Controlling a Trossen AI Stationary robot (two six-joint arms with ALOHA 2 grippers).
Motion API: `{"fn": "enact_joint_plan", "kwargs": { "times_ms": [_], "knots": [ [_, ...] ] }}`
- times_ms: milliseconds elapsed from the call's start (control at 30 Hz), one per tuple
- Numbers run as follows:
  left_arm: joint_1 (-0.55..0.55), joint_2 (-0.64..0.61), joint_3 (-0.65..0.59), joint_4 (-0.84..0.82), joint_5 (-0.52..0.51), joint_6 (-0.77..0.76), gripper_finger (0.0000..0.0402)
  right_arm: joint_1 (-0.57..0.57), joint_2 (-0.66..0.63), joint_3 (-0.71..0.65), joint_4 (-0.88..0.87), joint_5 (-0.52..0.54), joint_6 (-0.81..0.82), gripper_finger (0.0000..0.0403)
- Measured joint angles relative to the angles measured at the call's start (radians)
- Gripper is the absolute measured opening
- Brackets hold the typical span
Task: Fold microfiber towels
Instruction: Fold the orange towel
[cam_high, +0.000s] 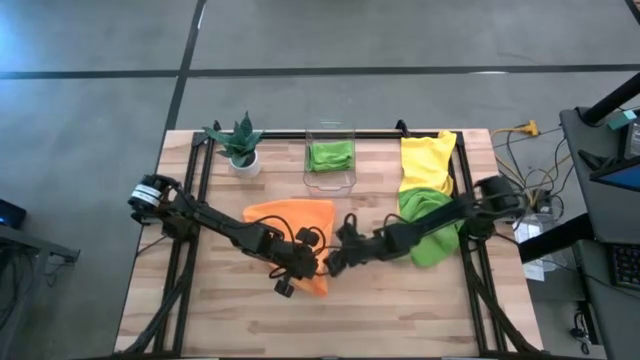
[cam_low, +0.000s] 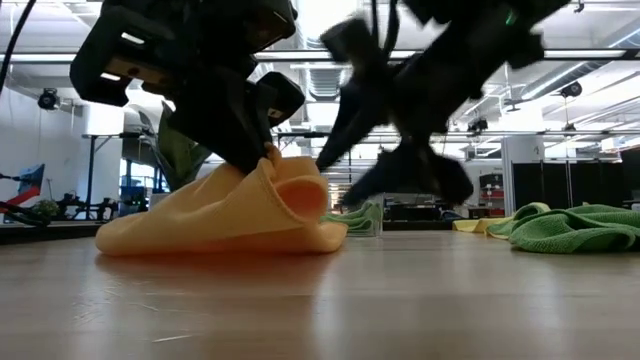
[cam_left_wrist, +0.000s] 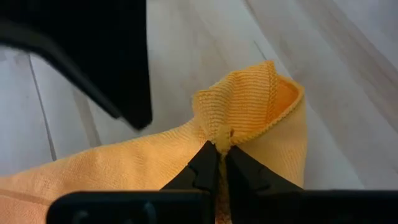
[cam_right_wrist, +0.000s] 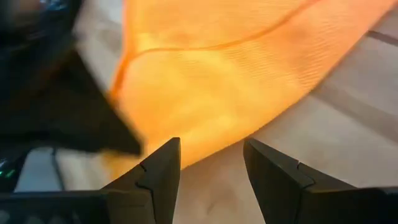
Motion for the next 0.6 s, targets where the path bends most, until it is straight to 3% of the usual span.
{"fn": "enact_joint_plan", "kwargs": {
  "times_ms": [267,600],
  "knots": [
    [0.0,0.0,-0.002,-0.007,-0.015,-0.002,0.0002,-0.026,0.134,0.12,-0.081,0.048,-0.119,0.0171],
    [-0.013,-0.043,-0.03,-0.064,-0.031,-0.182,0.0002,-0.015,0.321,0.407,-0.537,0.082,-0.19,0.0171]
  ]
}}
